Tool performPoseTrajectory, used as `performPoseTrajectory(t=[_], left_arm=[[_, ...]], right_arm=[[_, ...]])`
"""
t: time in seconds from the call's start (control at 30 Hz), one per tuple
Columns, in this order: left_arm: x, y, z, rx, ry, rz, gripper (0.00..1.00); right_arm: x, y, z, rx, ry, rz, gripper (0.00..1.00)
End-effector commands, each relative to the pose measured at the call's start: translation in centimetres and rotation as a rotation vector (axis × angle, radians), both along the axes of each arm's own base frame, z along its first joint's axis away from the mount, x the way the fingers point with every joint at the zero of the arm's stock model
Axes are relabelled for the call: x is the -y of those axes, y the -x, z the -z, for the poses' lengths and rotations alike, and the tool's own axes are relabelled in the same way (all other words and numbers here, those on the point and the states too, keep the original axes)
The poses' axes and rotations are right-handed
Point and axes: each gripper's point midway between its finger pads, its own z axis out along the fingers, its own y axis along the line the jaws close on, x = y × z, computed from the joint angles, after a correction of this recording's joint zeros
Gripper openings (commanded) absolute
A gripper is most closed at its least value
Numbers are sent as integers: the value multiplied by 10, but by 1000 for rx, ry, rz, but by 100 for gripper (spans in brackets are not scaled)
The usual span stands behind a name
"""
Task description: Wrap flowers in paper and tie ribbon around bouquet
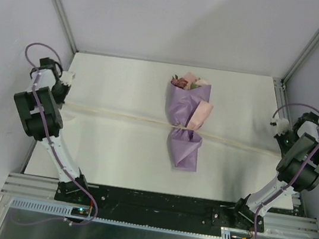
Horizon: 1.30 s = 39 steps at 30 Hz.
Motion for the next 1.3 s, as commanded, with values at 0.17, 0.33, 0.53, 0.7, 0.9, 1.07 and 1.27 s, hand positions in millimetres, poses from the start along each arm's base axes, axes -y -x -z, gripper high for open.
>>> performPoseTrajectory(t=[0.17,0.33,0.53,0.7,0.9,1.07,1.27], left_arm=[[-96,34,-10,-88,-206,-135,0],[-111,34,-13,-86,-226,-161,0],[-38,21,-17,-43,-141,74,0],[0,16,-16,-32,-107,192,0],[26,18,-47,87,-52,306,66],[71,12,-111,306,-48,502,99],[185,24,-113,376,84,828,100]], right_arm=[[72,69,36,-214,156,102,0],[71,74,42,-234,144,112,0],[8,32,25,-122,27,18,0],[-28,9,12,-97,-38,-64,13],[-43,6,-25,-23,-84,-141,68],[-96,-1,-85,175,-214,-317,84],[-208,-18,-96,283,-358,-546,94]])
